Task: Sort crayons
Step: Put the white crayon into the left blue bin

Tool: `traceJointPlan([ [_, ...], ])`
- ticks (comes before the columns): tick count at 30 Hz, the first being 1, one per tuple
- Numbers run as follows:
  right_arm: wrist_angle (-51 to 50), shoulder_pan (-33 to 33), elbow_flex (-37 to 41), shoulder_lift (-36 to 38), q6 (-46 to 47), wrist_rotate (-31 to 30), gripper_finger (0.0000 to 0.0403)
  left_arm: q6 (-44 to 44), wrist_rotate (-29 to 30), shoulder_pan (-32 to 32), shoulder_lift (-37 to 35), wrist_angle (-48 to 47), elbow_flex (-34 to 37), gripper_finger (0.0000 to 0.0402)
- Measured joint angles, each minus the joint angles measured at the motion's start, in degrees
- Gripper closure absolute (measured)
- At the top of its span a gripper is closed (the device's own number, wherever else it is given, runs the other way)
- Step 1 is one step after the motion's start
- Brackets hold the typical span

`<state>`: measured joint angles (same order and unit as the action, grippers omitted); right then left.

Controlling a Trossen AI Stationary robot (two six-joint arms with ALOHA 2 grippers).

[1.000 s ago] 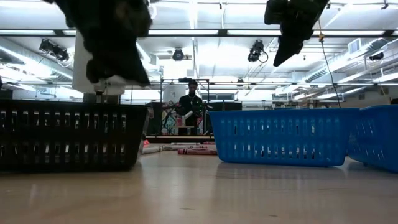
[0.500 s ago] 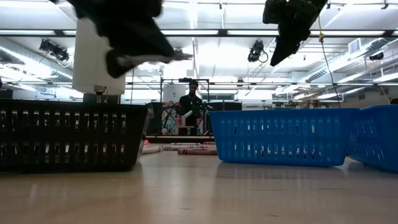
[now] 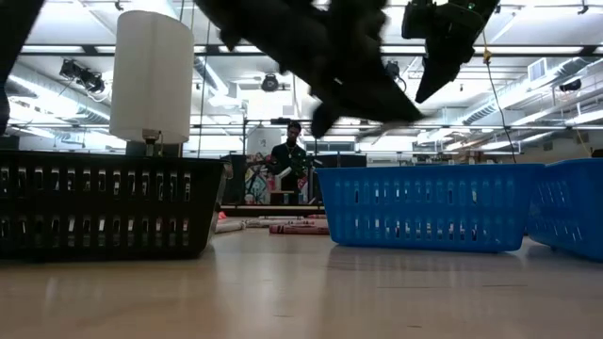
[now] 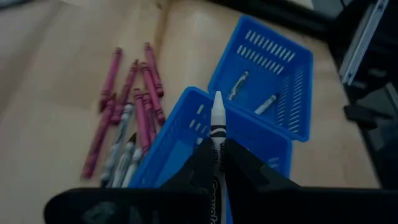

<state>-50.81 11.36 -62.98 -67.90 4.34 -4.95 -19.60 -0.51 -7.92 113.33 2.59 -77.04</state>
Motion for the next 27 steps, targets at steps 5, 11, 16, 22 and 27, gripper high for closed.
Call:
traceJointPlan([
  [5, -0.5, 0.1, 0.0, 2.1, 0.1, -0.1, 0.0287, 2.5, -2.6, 1.5, 6.6, -1.6, -5.7, 0.0377],
  [11, -0.8, 0.2, 0.0, 4.9, 0.2, -0.1, 0.0287, 2.4, -3.1, 2.0, 9.5, -6.2, -6.4, 0.0376],
  [16, -1.4, 0.4, 0.0, 6.3, 1.2, 0.0, 0.0287, 2.5, -2.2, 1.6, 9.4, -6.4, -6.0, 0.0337],
  [22, -1.4, 1.5, 0.0, 6.5, 2.1, 0.0, 0.0287, 2.2, -2.2, 1.6, 9.4, -8.0, -8.4, 0.0248],
  [27, -1.2, 2.4, 0.0, 6.4, 2.1, 0.1, 0.0287, 2.7, -2.2, 2.0, 8.8, -18.4, -12.3, 0.0216],
])
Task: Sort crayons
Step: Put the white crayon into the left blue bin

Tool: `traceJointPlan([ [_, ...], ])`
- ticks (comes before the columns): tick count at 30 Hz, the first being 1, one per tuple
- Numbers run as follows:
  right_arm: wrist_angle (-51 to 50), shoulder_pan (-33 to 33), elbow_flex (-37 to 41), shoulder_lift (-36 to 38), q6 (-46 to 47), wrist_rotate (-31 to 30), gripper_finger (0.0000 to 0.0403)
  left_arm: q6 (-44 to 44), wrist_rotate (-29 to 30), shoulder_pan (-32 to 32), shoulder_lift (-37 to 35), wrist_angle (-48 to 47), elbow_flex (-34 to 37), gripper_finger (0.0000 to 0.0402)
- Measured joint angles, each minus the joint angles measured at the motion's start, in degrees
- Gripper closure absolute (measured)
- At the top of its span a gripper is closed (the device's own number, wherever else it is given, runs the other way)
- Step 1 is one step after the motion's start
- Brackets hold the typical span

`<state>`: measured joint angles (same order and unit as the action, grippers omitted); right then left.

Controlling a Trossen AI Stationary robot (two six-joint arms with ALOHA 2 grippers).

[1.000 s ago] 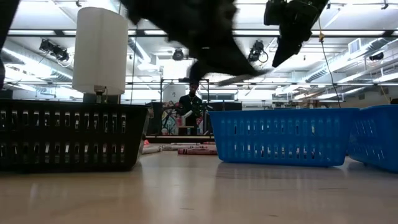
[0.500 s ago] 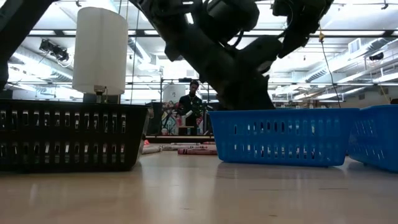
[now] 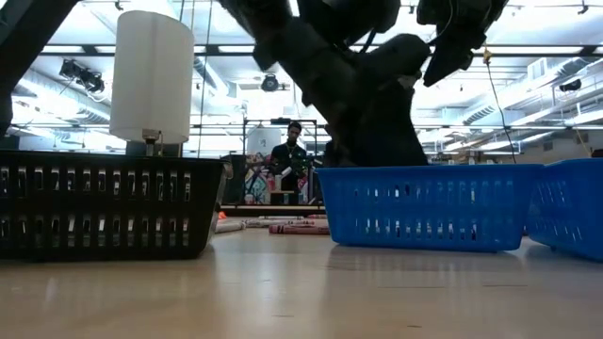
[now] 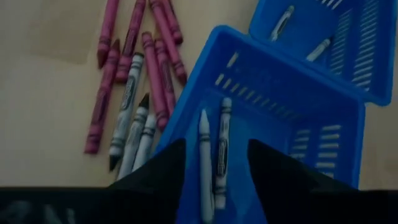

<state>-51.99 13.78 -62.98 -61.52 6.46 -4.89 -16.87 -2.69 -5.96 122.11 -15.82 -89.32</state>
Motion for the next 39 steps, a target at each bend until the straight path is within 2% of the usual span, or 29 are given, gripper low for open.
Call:
traceJointPlan([
  [2, 0.1, 0.5, 0.0, 0.0, 0.0, 0.0, 0.0287, 1.3, 0.1, 0.1, -0.8, -4.9, -1.0, 0.0218],
  [6, 0.2, 1.6, 0.0, 0.0, 0.0, 0.0, 0.0287, 4.6, 1.9, 0.1, -3.4, -8.8, -1.4, 0.023],
  [12, 1.0, 2.9, 0.0, 0.0, -0.2, 0.0, 0.0287, 7.7, 7.9, -0.6, -7.6, -12.6, -0.4, 0.025],
  [18, 2.1, 3.2, 0.0, 0.0, -0.2, 0.0, 0.0287, 7.1, 9.9, -1.0, -12.6, -13.4, 6.3, 0.0258],
  [28, 3.7, 3.3, 0.0, -0.5, -1.3, 0.0, 0.0287, -0.6, 12.7, -0.9, -23.9, -10.5, 20.6, 0.0259],
  [39, 5.3, 3.3, 0.0, -1.7, -2.6, 0.7, 0.0287, -2.0, 13.1, 0.6, -30.5, -8.7, 29.0, 0.0259],
])
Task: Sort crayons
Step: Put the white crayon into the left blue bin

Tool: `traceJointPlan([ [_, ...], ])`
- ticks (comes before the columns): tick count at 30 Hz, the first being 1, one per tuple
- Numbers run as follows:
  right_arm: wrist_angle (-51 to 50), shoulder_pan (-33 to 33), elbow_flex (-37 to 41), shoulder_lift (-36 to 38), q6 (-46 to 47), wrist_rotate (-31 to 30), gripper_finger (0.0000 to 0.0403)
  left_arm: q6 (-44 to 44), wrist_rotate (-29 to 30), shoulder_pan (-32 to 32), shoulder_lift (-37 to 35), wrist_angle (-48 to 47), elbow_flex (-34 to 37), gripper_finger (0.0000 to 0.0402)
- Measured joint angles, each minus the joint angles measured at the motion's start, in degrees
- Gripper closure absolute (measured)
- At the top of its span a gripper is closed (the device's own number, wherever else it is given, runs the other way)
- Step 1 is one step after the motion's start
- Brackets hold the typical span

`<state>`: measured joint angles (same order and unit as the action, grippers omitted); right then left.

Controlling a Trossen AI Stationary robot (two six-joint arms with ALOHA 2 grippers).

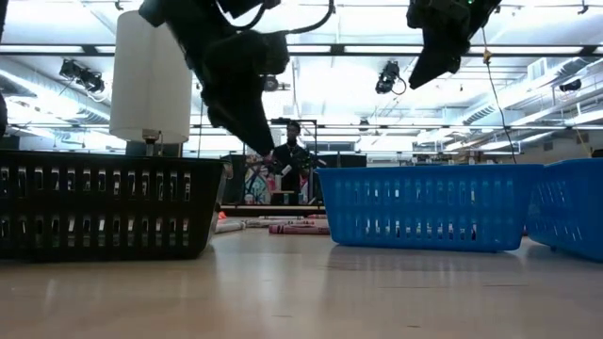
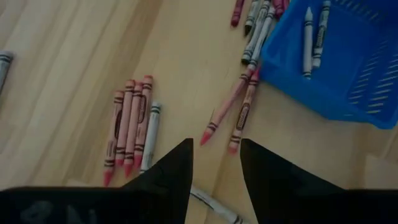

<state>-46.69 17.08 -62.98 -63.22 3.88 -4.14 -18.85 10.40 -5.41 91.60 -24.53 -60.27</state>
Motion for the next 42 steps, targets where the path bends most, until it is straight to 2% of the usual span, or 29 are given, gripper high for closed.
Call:
traceJointPlan([
  [6, 0.3, -0.4, 0.0, 0.2, 1.7, 1.3, 0.0287, 0.2, -0.4, 0.2, -2.2, -1.9, 4.8, 0.0259],
  [10, 0.7, -1.2, 0.0, 0.1, 2.0, 1.2, 0.0287, -0.7, -3.6, 0.2, -2.6, -1.3, 7.9, 0.0259],
  [13, 0.8, -1.7, 0.0, 0.1, 2.6, 1.2, 0.0287, -6.8, -8.6, 0.4, -2.6, 1.3, 9.5, 0.0259],
  [16, 0.8, -2.2, 0.0, 0.1, 2.7, 1.0, 0.0287, -15.5, -7.9, 0.5, -2.5, 1.5, 9.6, 0.0259],
  [22, 2.3, -2.4, 0.0, 0.1, 2.5, 0.7, 0.0287, -37.0, -3.0, 0.1, -1.5, 0.9, 7.7, 0.0259],
  [26, 3.7, -2.4, 0.0, 0.1, 2.3, 0.6, 0.0287, -46.0, 0.3, -1.1, 0.7, -2.6, 4.5, 0.0259],
  [32, 5.3, -2.3, 0.0, -0.6, 1.4, 0.6, 0.0287, -47.5, 3.3, -2.8, 7.2, -13.6, -4.8, 0.026],
  [35, 5.4, -2.4, 0.0, -0.7, 1.1, 0.9, 0.0287, -49.4, 3.7, -2.7, 10.5, -17.2, -7.2, 0.026],
  [42, 5.9, -2.4, 0.0, -1.0, 0.9, 1.3, 0.0287, -56.8, -1.5, -1.1, 14.5, -16.4, -7.9, 0.0259],
])
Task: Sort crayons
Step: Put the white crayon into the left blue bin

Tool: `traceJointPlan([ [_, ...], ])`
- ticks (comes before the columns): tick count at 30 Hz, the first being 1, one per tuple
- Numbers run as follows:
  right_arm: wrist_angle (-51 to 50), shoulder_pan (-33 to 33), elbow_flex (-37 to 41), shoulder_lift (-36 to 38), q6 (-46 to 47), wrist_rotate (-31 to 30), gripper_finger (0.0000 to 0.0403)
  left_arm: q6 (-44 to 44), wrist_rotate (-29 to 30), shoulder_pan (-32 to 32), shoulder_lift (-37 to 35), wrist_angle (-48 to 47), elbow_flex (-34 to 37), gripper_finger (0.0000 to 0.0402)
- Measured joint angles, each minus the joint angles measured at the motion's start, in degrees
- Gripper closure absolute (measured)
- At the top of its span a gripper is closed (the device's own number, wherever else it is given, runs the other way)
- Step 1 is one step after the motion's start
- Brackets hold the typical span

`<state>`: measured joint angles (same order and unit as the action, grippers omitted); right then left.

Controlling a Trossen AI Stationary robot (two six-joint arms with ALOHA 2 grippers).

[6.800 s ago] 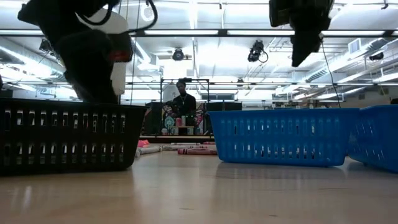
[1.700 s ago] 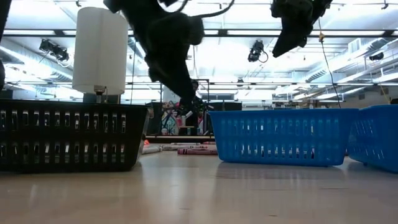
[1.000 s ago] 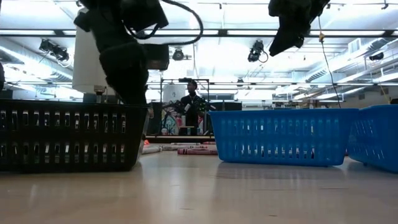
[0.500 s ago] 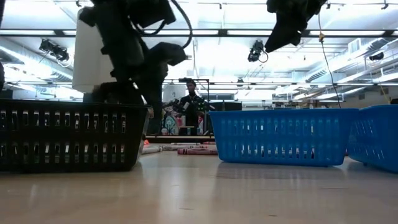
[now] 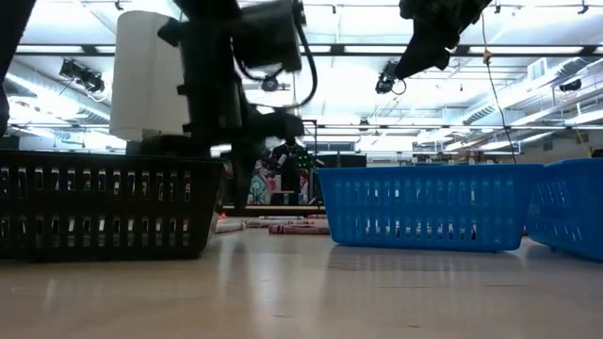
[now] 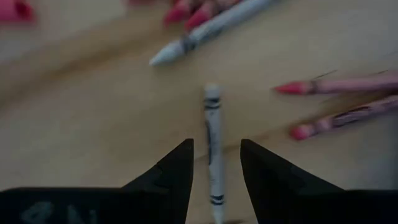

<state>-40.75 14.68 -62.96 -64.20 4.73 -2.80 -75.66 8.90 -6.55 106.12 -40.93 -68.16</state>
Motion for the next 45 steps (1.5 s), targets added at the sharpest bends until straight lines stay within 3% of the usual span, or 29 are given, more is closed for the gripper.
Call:
traceJointPlan([
  [13, 0.4, 0.0, 0.0, 0.0, 0.0, 0.9, 0.0287, 1.2, 0.2, -0.5, 3.4, 1.0, -0.2, 0.0253],
  [18, 0.4, 0.0, 0.0, 0.0, 0.0, 1.2, 0.0287, 3.3, 0.6, -0.8, 3.9, 0.7, -0.2, 0.0286],
  [27, 0.4, 0.0, 0.0, 0.0, -1.8, 1.4, 0.0287, 4.8, 0.3, -0.8, 4.1, 0.3, -0.1, 0.0386],
  [34, 0.4, 0.0, 0.0, 0.0, -2.2, 1.4, 0.0287, 8.3, 0.5, -0.7, 1.2, 0.3, 0.3, 0.0383],
  [40, 0.5, 0.1, 0.0, 0.0, -2.3, 1.4, 0.0287, 14.5, 1.5, -0.4, -3.9, 2.6, 0.3, 0.0382],
  [45, 1.3, 0.1, 0.0, 0.0, -3.4, 1.4, 0.0287, 31.0, -1.3, -0.8, -6.8, 19.0, 0.2, 0.0381],
])
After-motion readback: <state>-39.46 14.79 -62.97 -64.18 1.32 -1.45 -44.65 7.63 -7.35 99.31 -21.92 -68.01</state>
